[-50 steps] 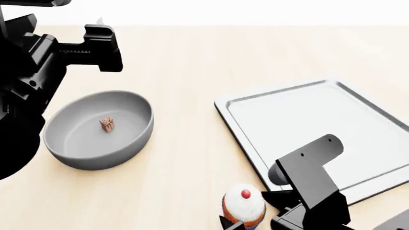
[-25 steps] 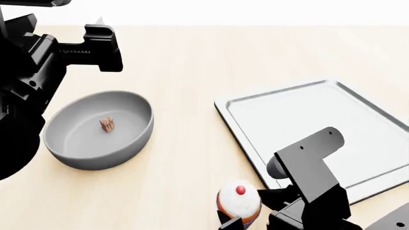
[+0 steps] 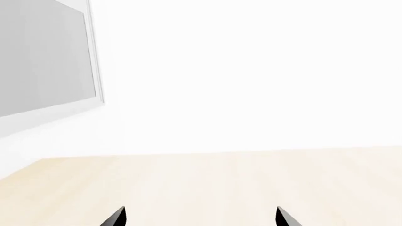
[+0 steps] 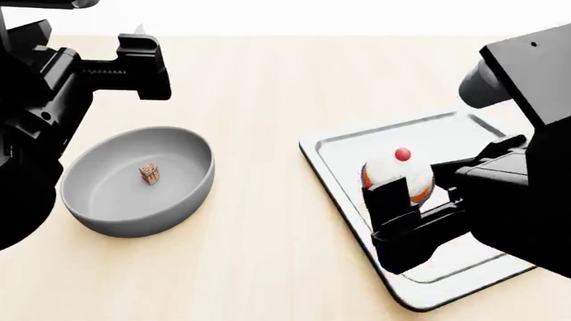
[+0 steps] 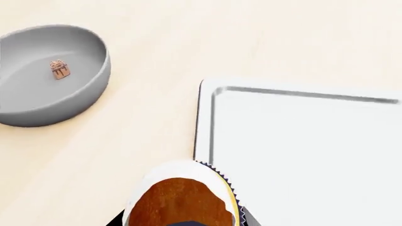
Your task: Pick up the bowl with cake and place it on the tray. Pick up the cupcake and place it on the tray.
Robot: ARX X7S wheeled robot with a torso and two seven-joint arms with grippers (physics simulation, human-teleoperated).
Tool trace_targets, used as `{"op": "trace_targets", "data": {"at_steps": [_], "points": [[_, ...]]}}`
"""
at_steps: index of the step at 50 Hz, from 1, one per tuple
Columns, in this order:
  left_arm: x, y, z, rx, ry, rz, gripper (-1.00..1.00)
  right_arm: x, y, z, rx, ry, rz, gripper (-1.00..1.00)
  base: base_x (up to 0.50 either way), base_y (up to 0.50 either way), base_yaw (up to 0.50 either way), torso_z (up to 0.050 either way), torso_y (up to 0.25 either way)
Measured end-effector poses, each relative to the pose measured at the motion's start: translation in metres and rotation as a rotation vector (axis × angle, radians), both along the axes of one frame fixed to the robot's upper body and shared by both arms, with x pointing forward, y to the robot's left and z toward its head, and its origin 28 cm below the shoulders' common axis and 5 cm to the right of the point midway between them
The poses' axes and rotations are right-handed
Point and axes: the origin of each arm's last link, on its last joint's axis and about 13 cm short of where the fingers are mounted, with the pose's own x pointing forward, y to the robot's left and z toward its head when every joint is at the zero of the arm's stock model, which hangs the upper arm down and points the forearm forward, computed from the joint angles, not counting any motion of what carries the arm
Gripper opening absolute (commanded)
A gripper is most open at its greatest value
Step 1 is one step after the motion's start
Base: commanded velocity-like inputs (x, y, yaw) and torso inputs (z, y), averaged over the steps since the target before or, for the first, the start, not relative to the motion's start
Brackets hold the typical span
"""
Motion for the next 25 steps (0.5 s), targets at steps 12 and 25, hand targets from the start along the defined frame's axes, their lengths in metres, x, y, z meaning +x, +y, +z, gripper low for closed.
{"op": "trace_targets", "data": {"at_steps": [12, 25], "points": [[0.0, 0.0, -0.001, 0.003, 0.001, 0.0, 1.0, 0.015, -0.044, 0.024, 0.059, -0.045, -0.211, -1.0, 0.0, 0.0, 0.0, 0.0, 0.0], [0.0, -0.001, -0.002, 0.008, 0.002, -0.001, 1.0, 0.026, -0.092, 0.028, 0.123, -0.072, -0.425, -1.0, 0.0, 0.0, 0.0, 0.0, 0.0]]}}
